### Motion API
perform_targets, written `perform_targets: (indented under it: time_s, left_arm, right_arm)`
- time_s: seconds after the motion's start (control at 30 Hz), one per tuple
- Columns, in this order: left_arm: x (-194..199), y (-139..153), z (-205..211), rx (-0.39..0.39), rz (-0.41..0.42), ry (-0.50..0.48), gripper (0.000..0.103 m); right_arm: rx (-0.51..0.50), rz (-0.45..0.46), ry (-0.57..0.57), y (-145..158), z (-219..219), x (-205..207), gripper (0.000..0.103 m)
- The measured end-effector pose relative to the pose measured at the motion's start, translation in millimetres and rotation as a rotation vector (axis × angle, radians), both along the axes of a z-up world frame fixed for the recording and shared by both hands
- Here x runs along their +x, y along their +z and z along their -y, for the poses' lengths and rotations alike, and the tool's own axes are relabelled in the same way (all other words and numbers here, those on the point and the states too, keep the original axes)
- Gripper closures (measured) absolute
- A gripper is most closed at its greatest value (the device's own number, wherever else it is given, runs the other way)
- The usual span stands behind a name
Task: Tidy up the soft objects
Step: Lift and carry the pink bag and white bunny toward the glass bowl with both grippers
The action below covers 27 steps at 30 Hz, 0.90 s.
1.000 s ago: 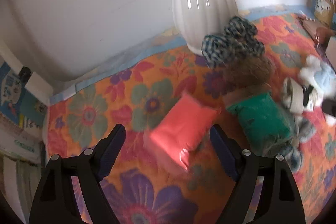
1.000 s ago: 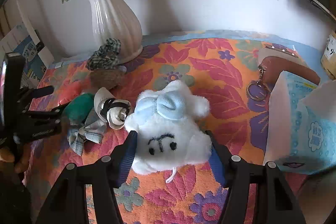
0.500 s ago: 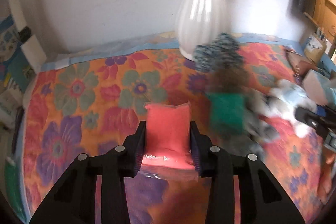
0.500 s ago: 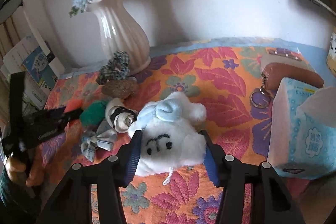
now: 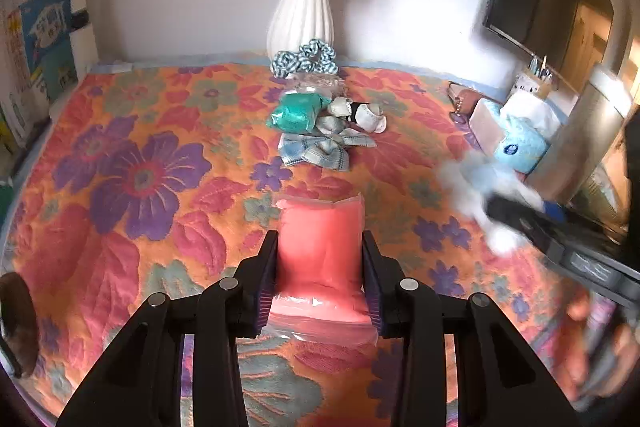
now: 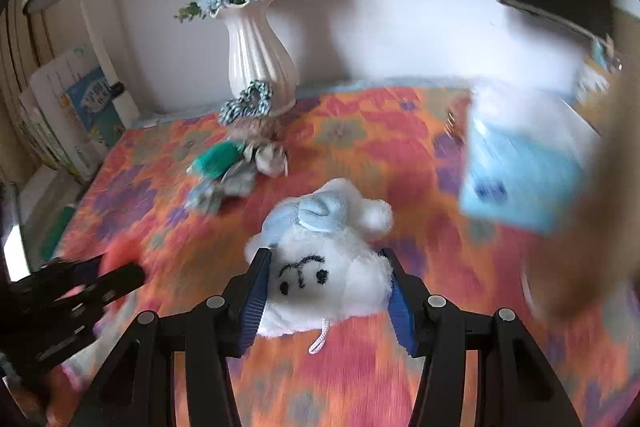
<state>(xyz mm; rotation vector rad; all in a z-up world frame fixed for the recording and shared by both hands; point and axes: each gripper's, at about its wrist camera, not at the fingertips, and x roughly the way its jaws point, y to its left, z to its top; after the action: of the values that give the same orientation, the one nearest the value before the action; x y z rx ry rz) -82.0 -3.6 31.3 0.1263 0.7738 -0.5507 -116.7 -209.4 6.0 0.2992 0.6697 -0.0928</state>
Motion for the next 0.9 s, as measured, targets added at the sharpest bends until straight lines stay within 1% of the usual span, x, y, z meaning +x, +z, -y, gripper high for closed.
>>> perform_targets:
  time_s: [0.07,0.1,0.17,0.2,0.27,0.3,0.33,0.37,0.43,0.5,0.57,0.63,0.67,0.7,0.73,0.77,0.83,0.9]
  left_arm:
    - [-6,-4,6,0.068,0.06,0.028,0.068]
    - [-6,-4,9,0.078,0.066,0.022,0.068]
    - [-8,-4,6,0.061,0.063,0.0,0.068]
    - [-7,-4,4,0.049,0.054,0.0,0.068]
    - [-5,-4,-2,0.024,0.032,0.006,0.068]
    - [-3,-5,-5,0.008,0.018,0.007,0.068]
    - [-2,-5,-6,-0.002,0.011,0.011,0.068]
    - [-1,-5,-9,-0.013,0.008,0.014,0.068]
    - [-3,-5,-8,-0.019,0.009,0.009,0.068]
    - [-3,-5,-6,-0.016,0.007,-0.005,0.068]
    - [-3,-7,-5,-0.012,0.001,-0.014,0.068]
    - [-2,-8,-3,-0.004,-0.007,-0.014,0.068]
    - [-1,-8,-3,-0.001,-0.009,-0.015,0.068]
    - [-1,-9,-3,0.003,-0.011,-0.015,0.068]
    - [-1,-9,-2,0.008,-0.011,-0.014,0.068]
    - [-1,-9,-2,0.011,-0.011,-0.014,0.068]
    - [-1,-10,-1,0.025,-0.01,-0.011,0.068]
    - [-1,-11,2,0.047,-0.006,-0.007,0.068]
  right_arm:
    - [0.069,-0.038,0.015,-8,1,-15,0.05]
    - [0.123,-0.073,0.025,-15,3,-19,0.05]
    - [0.223,-0.1,0.037,-26,7,-30,0.049]
    - [0.242,-0.094,0.044,-27,7,-34,0.048]
    - [0.259,-0.082,0.068,-27,5,-42,0.032]
    - [0.265,-0.083,0.08,-26,3,-45,0.028]
    - [0.265,-0.083,0.08,-26,2,-48,0.021]
    - [0.249,-0.079,0.066,-23,0,-50,0.019]
    - [0.216,-0.082,0.051,-20,-1,-48,0.019]
    - [0.162,-0.095,0.034,-17,-3,-40,0.018]
    - [0.136,-0.106,0.02,-16,-3,-31,0.017]
    - [0.116,-0.151,0.001,-23,-6,-17,0.017]
    - [0.082,-0.168,-0.028,-27,-10,-11,0.018]
    - [0.046,-0.157,-0.046,-26,-14,-11,0.022]
    - [0.017,-0.15,-0.053,-26,-19,-11,0.041]
    - [-0.027,-0.146,-0.043,-27,-26,-12,0.046]
    - [-0.067,-0.129,-0.032,-26,-33,-17,0.052]
    - [-0.054,-0.107,-0.006,-26,-35,-29,0.053]
